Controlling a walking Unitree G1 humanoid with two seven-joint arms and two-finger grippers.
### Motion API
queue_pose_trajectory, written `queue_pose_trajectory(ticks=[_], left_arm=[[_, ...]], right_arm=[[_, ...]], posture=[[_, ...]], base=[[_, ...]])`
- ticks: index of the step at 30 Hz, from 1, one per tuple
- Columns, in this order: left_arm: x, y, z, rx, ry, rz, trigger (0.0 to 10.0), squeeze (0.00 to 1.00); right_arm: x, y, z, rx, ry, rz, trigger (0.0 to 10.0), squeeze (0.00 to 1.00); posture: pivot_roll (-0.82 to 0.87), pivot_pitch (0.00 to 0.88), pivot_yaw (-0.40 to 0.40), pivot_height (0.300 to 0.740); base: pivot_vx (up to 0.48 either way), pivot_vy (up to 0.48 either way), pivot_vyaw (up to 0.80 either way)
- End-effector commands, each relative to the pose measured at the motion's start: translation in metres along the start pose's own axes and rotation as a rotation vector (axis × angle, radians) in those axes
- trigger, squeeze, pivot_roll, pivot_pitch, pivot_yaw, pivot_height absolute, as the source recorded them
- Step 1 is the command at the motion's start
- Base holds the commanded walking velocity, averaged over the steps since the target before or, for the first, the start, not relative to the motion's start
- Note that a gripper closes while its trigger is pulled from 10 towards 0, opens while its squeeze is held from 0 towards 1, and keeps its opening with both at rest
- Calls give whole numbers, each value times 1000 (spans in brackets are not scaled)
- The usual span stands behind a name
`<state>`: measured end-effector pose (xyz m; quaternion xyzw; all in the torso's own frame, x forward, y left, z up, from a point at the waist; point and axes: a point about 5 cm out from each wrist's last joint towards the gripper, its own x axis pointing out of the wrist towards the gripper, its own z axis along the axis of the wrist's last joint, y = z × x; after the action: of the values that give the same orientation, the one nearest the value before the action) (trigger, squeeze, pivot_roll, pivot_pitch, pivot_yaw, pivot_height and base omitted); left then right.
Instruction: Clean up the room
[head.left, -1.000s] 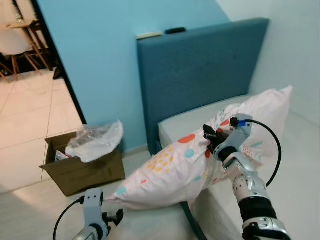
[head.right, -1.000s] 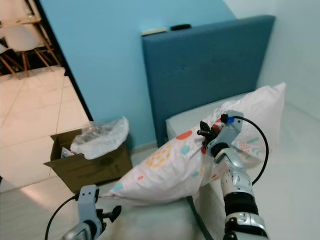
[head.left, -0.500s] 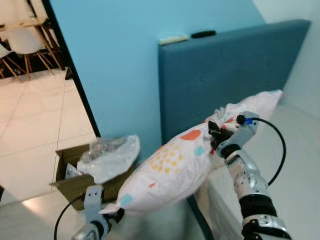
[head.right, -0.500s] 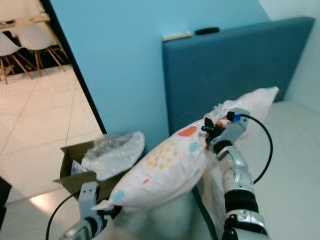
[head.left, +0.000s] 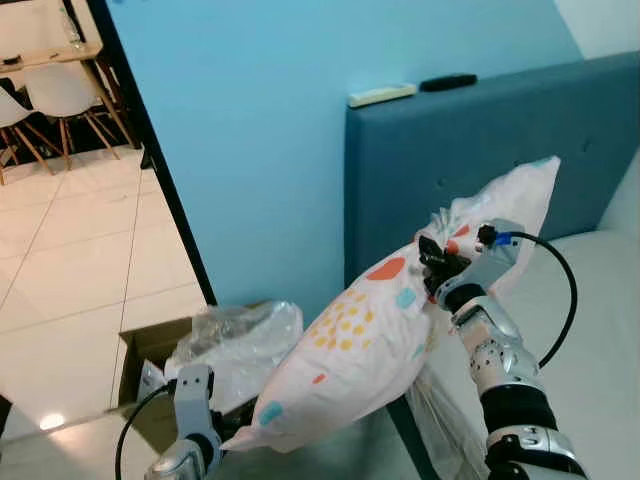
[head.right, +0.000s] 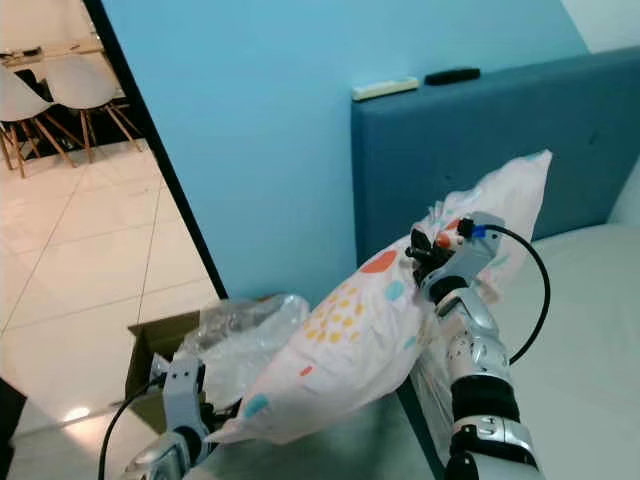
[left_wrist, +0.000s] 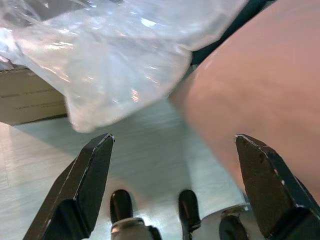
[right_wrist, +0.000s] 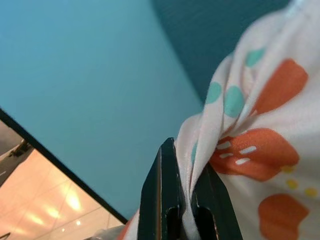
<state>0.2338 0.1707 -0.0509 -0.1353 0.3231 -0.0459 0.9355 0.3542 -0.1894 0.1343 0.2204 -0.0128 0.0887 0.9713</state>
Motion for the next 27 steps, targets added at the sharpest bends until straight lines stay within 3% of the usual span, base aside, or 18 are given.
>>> queue_pose_trajectory(ticks=[1, 7, 12, 27], left_arm=[[0, 2, 2, 7, -6, 7, 10000, 0], [1, 2, 5, 6, -13, 42, 10000, 0], [3, -3, 9, 9, -34, -6, 10000, 0], [4, -5, 12, 16, -39, -14, 10000, 0]], right_arm=[[8, 14, 16, -18, -61, 68, 10000, 0], [3, 15, 0, -65, 31, 95, 10000, 0], [-7, 12, -15, -89, 95, 86, 10000, 0], [-10, 11, -10, -80, 65, 71, 10000, 0]], posture=[[-103, 0, 32, 724], [-101, 0, 28, 724], [-102, 0, 28, 724], [-109, 0, 35, 724]], base=[[480, 0, 0], [108, 0, 0], [0, -108, 0], [238, -395, 0]])
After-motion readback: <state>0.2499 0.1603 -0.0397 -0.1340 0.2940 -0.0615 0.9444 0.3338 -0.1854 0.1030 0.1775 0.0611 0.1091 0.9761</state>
